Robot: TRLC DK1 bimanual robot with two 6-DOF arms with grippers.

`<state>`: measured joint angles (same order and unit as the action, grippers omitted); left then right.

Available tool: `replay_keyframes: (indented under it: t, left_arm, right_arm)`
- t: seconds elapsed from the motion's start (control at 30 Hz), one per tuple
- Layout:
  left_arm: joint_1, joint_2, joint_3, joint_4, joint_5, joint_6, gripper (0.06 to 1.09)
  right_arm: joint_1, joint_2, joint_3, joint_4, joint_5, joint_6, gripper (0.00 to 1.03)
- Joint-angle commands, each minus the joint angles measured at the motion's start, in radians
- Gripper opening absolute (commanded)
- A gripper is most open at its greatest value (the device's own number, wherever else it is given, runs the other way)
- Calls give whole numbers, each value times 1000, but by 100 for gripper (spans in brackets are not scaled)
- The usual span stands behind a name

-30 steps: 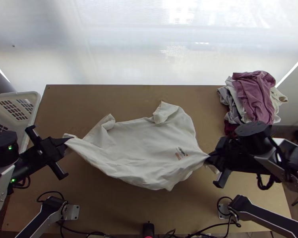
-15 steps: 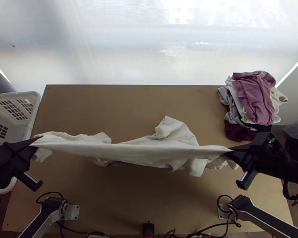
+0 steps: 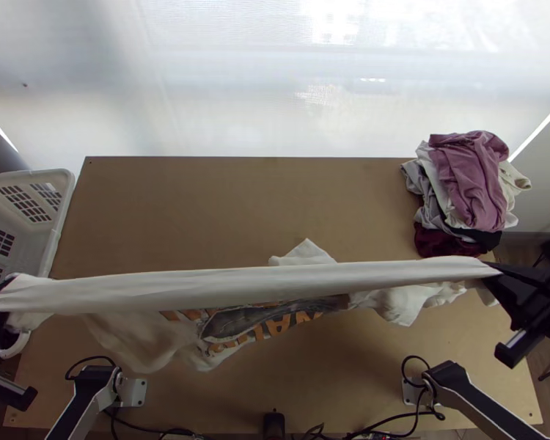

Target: Fold the t-shirt

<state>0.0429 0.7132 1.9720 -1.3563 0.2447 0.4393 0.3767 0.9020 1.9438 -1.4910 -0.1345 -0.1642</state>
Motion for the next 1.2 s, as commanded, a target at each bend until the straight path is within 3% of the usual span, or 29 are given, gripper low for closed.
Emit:
replay_keyframes:
  t: [0.0, 0.1, 0.23, 0.43, 0.6, 0.8, 1.17]
  left_arm:
    - [80, -18, 90, -44, -5, -11, 10]
    - [80, -21, 18, -20, -4, -8, 10]
    - [78, -52, -257, 192, -1, 4, 10]
    - [68, -1, -659, 602, 22, 15, 10]
    - [35, 175, -760, 881, 8, 67, 10]
    - [-72, 399, -874, 1227, -96, 151, 10]
    - [-120, 784, -829, 1517, -197, 154, 10]
  right_arm:
    - [-76, -26, 73, -37, 19, 2, 3]
    - [-94, 0, 73, -29, 19, 2, 3]
    - [-78, 78, -39, 60, 12, 0, 3]
    - [-45, 146, -348, 379, 13, -18, 3]
    - [-30, 295, -451, 595, 13, -52, 3]
    - [-59, 511, -470, 825, 15, -115, 3]
    - [-101, 753, -404, 999, 65, -164, 3]
